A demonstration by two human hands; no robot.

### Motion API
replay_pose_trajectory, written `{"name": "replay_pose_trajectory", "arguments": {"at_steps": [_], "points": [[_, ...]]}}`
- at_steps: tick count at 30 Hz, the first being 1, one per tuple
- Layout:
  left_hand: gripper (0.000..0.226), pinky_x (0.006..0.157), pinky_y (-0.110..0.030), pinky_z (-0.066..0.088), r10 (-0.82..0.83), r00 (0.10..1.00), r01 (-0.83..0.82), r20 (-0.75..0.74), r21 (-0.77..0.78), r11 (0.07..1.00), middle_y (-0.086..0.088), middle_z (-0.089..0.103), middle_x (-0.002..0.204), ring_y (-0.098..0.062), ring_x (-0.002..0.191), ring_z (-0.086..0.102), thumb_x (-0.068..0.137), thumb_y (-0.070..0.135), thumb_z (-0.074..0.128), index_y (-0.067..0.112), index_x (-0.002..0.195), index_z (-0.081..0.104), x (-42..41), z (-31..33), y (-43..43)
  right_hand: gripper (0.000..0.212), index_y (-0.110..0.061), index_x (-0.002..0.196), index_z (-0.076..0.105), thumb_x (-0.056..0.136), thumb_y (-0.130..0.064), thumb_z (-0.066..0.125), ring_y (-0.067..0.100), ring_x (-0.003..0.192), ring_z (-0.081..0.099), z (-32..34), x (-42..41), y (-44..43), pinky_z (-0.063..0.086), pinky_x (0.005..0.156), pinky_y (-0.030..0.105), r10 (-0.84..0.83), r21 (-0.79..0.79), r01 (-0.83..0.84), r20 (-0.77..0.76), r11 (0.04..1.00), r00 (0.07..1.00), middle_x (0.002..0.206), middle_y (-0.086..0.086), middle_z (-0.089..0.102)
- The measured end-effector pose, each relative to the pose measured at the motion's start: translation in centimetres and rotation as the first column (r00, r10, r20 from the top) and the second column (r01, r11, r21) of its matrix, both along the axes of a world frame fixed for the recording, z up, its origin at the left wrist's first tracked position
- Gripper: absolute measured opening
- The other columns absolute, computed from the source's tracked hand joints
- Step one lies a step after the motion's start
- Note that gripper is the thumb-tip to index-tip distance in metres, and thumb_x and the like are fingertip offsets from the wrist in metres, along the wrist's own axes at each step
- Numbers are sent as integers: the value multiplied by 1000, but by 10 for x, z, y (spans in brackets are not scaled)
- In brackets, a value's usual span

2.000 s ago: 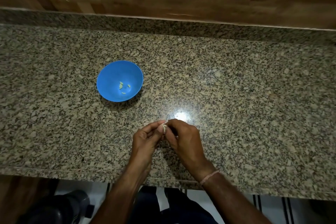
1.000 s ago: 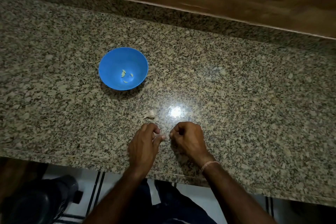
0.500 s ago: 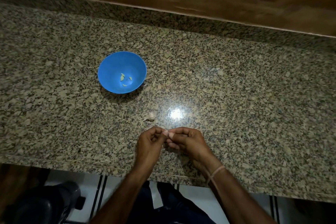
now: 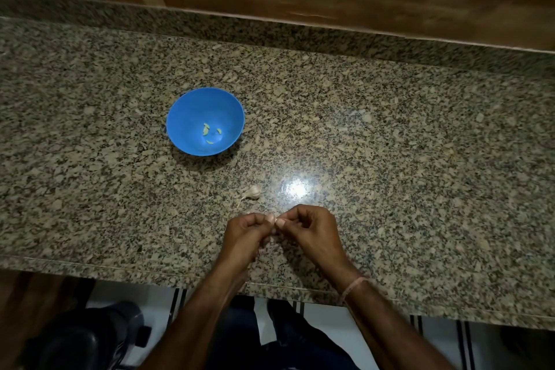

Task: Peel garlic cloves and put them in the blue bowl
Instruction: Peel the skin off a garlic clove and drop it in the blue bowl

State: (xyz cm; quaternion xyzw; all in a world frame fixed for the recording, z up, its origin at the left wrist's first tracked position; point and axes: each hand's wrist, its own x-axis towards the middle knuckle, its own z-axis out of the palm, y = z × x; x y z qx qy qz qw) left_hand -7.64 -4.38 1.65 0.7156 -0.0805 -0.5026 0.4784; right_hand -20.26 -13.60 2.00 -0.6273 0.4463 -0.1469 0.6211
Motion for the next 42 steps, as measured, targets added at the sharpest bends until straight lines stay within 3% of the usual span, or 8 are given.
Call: {"name": "replay_pose_trajectory", "arguments": {"at_steps": [7, 14, 17, 22, 25, 28, 36, 42], "points": [[17, 59, -28, 50, -168, 744, 131, 647, 106, 986, 12, 69, 71, -5, 69, 65, 93, 32, 73, 28, 78, 68, -4, 1, 4, 16, 9, 97, 72, 94, -7, 72, 19, 66, 69, 9, 5, 2, 60, 65, 27, -225, 689, 158, 8, 707, 974, 81, 16, 74], [25, 36, -16, 29, 47, 981, -21, -186, 136, 991, 3, 60, 56, -4, 42, 43, 99, 25, 69, 11, 78, 71, -1, 7, -1, 12, -17, 80, 74, 91, -15, 78, 5, 58, 64, -15, -4, 1, 46, 57, 18, 126, -430, -164, -114, 888, 985, 67, -9, 70], [21, 51, -24, 46, -35, 972, 30, 233, 28, 999, 5, 70, 68, -12, 61, 63, 98, 25, 70, 17, 79, 72, -2, 1, 2, 11, -3, 84, 74, 93, -9, 75, 13, 65, 70, -2, 2, 0, 55, 62, 24, -51, 158, 45, 33, 986, 998, 75, 8, 76], [18, 60, -31, 44, -217, 552, 227, 805, 105, 968, 13, 63, 78, -12, 75, 58, 97, 32, 66, 25, 81, 61, -3, -6, 7, 17, 6, 104, 73, 96, -9, 70, 14, 60, 68, -1, 6, -1, 58, 55, 20, -230, 795, 174, -45, 581, 972, 78, 12, 73], [24, 60, -32, 47, -151, 799, 122, 582, 89, 989, 9, 67, 70, -9, 65, 61, 98, 33, 67, 22, 76, 66, -4, -13, 5, 18, 1, 85, 70, 95, -13, 74, 13, 59, 62, -9, 4, 7, 51, 55, 21, -112, 278, 109, -7, 954, 994, 71, 14, 70], [33, 56, -31, 39, -22, 981, 10, 195, 64, 998, 7, 59, 58, -10, 52, 49, 102, 32, 62, 17, 74, 69, -8, -16, 4, 26, -22, 73, 60, 95, -21, 73, 7, 52, 50, -20, 1, 5, 39, 51, 22, 102, -436, -167, -168, 885, 980, 58, -9, 55], [28, 55, -27, 28, -270, 672, 313, 690, 66, 947, 9, 44, 69, -6, 60, 39, 108, 23, 48, 22, 80, 44, -8, -15, 7, 36, -11, 67, 61, 101, -25, 65, 7, 54, 52, -10, 5, 12, 45, 57, 25, -29, 76, 35, -80, 996, 996, 57, -6, 58], [33, 48, -29, 27, -101, 994, 99, 42, 39, 994, 1, 42, 64, -12, 52, 34, 109, 30, 45, 13, 84, 57, -10, -15, 4, 33, -18, 70, 54, 102, -22, 63, 4, 53, 42, -17, 3, 13, 33, 54, 23, 89, -370, -129, -123, 920, 988, 56, -11, 47]]}}
